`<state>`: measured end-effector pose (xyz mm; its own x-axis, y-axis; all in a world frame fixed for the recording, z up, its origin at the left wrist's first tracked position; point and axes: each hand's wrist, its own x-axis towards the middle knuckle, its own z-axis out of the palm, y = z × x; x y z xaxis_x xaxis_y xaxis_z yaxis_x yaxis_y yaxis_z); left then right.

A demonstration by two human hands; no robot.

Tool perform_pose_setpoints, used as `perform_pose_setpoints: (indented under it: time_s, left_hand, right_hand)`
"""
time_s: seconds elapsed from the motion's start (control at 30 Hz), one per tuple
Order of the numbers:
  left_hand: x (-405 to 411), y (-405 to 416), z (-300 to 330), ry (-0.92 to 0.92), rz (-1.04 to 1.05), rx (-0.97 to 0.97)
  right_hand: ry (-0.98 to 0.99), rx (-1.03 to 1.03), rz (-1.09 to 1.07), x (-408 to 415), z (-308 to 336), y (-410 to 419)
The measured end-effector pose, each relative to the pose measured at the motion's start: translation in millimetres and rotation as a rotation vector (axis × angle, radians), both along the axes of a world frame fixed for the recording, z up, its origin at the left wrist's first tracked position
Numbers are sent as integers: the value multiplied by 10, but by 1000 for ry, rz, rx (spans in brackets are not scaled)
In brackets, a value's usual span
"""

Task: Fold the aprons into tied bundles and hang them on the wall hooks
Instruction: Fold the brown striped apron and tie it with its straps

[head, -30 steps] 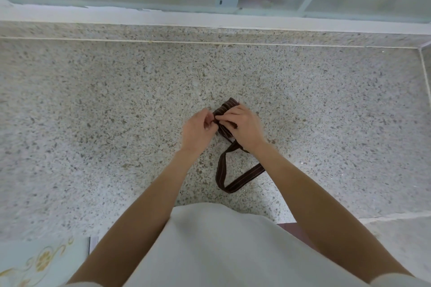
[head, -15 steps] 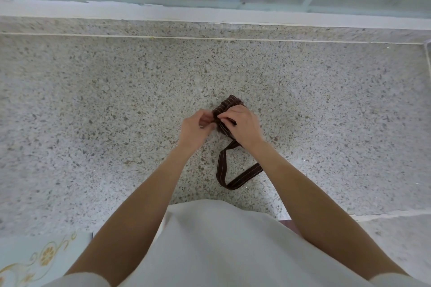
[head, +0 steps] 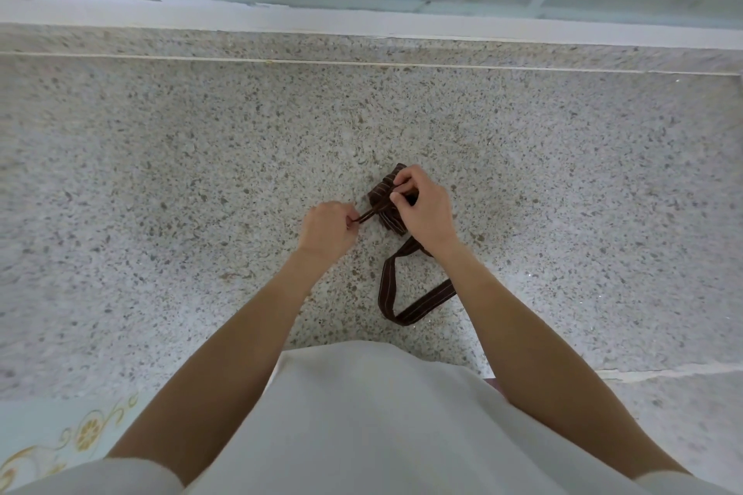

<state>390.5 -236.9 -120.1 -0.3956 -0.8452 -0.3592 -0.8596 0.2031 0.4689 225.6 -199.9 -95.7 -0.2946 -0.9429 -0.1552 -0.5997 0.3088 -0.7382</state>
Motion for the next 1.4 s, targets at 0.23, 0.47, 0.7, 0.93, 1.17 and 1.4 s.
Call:
perform_pose_setpoints:
  time_s: [0.23, 0.47, 0.7, 0.93, 1.17, 1.4]
  left_hand:
    - [68, 37, -27, -18, -77, -44]
    - [130, -29, 56, 19, -76, 19]
    - [150, 409, 235, 482, -474, -190]
    - [-106, 883, 78, -42, -1162, -43]
    - [-345, 971, 362, 181, -1037, -204]
    - [-1075, 1518, 1293, 517, -899, 19]
  right_hand:
    - [-200, 15, -381, 2, 57, -12]
    - [-27, 11, -131, -165, 235, 123]
    - [417, -136, -10, -168, 23, 1225]
    - [645, 177, 122, 108, -247, 2152]
    - [113, 136, -235, 9, 244, 2538]
    - [-20, -197, -512, -295, 1155, 3136]
